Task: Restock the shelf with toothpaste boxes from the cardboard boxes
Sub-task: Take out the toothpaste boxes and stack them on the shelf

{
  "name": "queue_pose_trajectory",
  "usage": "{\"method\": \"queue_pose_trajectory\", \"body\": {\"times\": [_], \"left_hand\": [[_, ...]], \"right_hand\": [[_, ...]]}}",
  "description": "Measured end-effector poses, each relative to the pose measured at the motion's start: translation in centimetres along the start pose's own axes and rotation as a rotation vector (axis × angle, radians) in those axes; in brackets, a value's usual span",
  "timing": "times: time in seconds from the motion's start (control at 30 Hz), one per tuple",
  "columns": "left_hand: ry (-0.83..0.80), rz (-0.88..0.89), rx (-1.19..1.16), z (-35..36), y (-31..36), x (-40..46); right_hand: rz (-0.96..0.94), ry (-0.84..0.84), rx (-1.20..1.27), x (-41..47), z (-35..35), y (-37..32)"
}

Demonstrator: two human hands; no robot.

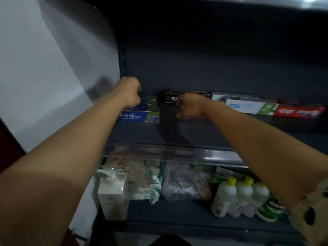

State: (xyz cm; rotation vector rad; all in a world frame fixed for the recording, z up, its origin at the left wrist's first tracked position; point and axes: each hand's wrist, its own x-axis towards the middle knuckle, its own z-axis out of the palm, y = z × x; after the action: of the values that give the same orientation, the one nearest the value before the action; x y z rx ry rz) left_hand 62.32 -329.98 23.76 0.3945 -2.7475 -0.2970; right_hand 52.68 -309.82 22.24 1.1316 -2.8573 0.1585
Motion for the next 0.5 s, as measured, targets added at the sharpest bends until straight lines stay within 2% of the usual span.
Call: {"method": "queue_pose_trajectory", "body": {"times": [0.2, 0.5], "left_hand": [[-0.085, 0.268, -0.121, 2.5, 11.4, -1.0], [-0.254, 0.631, -0.191, 11.4, 32.1, -4.2]], "right_hand": [[0.104, 0.024, -0.082, -7.5, -1.9, 6.2], [0.323, 0.071, -0.108, -23.3, -2.3, 20.7]]}}
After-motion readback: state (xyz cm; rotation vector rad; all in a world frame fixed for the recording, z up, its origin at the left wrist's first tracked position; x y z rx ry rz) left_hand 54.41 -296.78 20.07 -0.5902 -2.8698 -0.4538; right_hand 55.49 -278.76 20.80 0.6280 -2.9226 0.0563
